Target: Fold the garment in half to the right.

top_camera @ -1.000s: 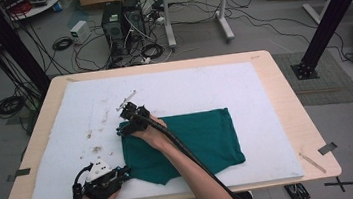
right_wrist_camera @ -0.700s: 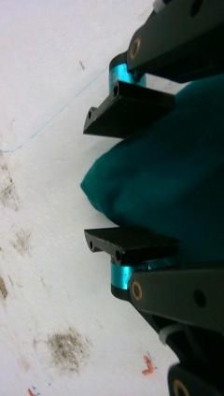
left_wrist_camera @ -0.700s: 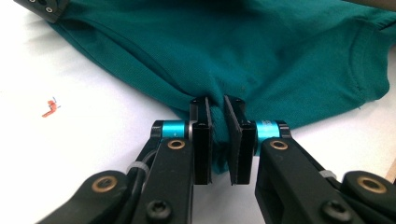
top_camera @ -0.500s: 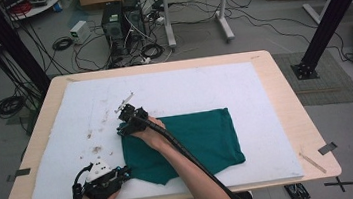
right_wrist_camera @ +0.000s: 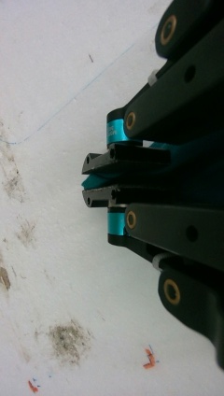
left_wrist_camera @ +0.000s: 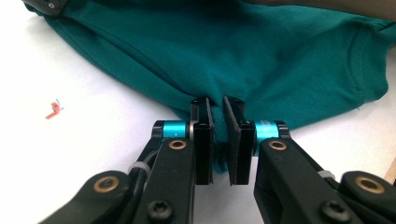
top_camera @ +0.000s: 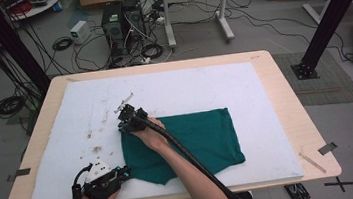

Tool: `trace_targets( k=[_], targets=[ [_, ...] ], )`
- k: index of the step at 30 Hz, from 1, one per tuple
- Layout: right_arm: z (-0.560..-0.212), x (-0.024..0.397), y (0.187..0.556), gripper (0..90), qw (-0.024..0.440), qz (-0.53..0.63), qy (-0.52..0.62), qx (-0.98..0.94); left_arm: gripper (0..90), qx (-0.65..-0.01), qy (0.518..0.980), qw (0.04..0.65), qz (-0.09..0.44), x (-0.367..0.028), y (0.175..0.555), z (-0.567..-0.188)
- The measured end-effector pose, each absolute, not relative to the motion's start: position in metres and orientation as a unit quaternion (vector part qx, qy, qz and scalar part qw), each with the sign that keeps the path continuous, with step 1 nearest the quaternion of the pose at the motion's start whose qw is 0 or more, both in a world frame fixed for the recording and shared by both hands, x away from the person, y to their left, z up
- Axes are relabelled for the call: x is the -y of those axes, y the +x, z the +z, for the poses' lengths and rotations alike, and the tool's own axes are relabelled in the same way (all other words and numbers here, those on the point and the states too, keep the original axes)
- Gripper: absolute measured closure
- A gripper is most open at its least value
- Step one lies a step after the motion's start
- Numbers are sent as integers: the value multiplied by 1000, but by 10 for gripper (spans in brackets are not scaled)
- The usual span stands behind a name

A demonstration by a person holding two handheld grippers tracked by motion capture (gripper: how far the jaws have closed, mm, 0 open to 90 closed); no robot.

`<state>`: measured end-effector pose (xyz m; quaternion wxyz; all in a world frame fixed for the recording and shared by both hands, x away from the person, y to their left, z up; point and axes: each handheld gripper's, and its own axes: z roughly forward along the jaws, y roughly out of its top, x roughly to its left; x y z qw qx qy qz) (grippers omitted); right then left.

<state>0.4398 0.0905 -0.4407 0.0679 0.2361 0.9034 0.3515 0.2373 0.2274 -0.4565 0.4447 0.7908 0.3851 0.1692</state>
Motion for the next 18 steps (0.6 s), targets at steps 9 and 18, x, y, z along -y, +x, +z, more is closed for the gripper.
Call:
trace_targets(
  k=[9, 18],
  targets=[
    [-423, -89, 438, 850, 60, 375, 247, -892, 836, -386, 778, 461, 183, -238, 231, -443],
    [-409, -103, 434, 849, 49, 411, 234, -880, 836, -394, 769, 458, 208, -261, 216, -428]
  ],
)
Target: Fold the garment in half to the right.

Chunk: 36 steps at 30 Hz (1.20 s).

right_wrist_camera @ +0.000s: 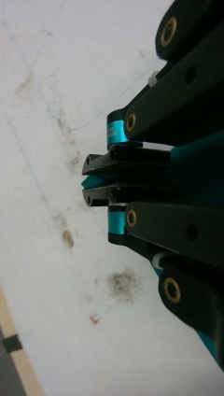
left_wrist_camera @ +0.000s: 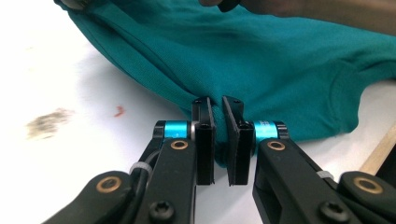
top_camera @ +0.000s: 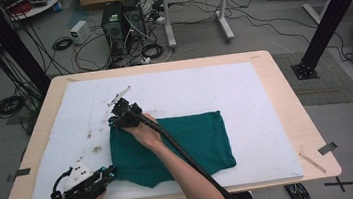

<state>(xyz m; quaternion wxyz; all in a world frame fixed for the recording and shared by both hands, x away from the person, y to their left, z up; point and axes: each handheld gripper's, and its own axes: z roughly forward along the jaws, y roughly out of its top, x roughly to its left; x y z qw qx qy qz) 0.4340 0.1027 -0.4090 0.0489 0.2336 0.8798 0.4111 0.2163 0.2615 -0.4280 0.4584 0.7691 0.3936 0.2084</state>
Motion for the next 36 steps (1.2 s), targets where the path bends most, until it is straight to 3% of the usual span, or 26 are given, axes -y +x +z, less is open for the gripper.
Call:
trace_targets(
  k=[11, 36],
  targets=[
    [-391, -98, 427, 848, 59, 426, 216, -877, 837, -377, 762, 492, 187, -266, 216, -418],
    [-391, 11, 425, 849, 80, 440, 261, -856, 836, -292, 803, 502, 132, -164, 247, -408]
  ],
)
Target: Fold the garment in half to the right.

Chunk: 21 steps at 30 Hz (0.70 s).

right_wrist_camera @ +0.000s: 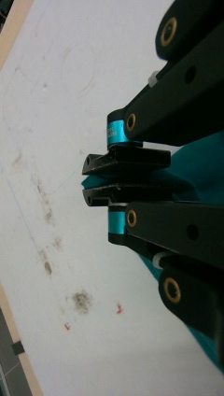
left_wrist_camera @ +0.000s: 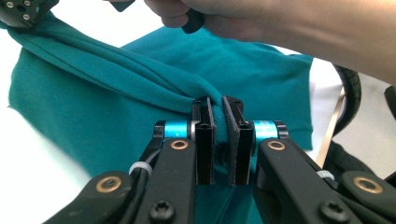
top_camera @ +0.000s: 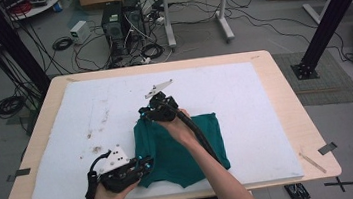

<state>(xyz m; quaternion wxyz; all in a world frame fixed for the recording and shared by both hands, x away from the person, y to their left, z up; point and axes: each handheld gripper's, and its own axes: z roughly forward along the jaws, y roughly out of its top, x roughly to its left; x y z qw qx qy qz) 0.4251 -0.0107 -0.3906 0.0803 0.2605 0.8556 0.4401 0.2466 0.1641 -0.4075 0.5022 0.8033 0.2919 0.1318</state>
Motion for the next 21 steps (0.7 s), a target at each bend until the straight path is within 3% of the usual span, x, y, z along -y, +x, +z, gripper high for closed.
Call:
trace_targets(
  k=[21],
  targets=[
    [-395, 90, 424, 850, 100, 436, 300, -842, 836, -251, 826, 495, 99, -83, 266, -407]
  ],
)
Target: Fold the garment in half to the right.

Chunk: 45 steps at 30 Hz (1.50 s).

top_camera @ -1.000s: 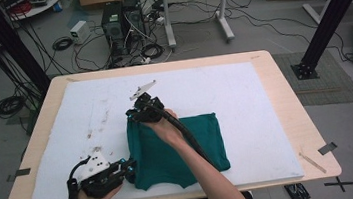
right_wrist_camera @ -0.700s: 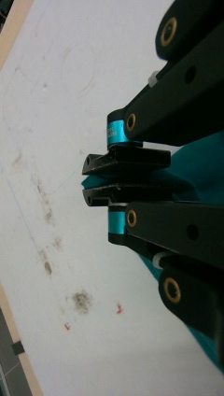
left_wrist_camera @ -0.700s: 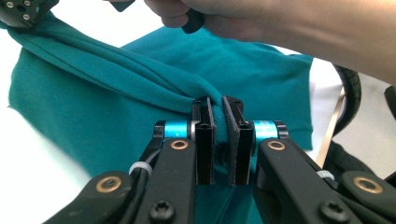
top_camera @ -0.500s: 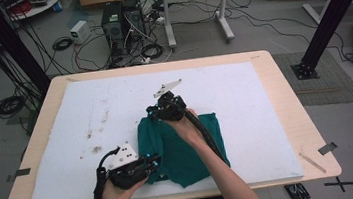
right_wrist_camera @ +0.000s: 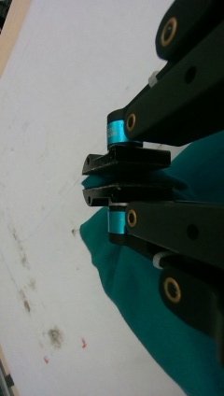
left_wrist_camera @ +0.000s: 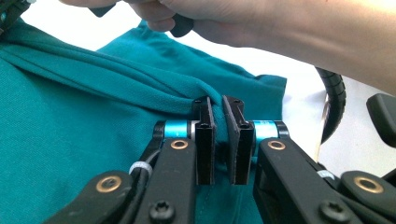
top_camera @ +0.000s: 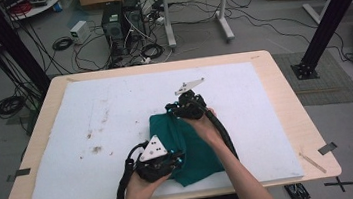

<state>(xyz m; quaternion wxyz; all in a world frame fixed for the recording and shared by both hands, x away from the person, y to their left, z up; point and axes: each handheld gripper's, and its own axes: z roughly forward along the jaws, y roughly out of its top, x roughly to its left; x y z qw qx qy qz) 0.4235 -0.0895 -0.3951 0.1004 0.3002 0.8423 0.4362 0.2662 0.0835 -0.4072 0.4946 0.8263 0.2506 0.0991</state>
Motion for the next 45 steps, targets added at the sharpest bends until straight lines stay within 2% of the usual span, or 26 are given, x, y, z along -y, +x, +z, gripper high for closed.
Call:
trace_targets(
  k=[13, 36, 45],
  targets=[
    [-402, 133, 424, 849, 114, 422, 328, -838, 835, -250, 837, 478, 88, -34, 275, -413],
    [-421, 180, 422, 848, 120, 404, 365, -830, 835, -242, 855, 453, 69, 14, 283, -424],
    [-427, 186, 422, 845, 130, 391, 374, -831, 835, -246, 862, 438, 63, 29, 289, -434]
  ],
)
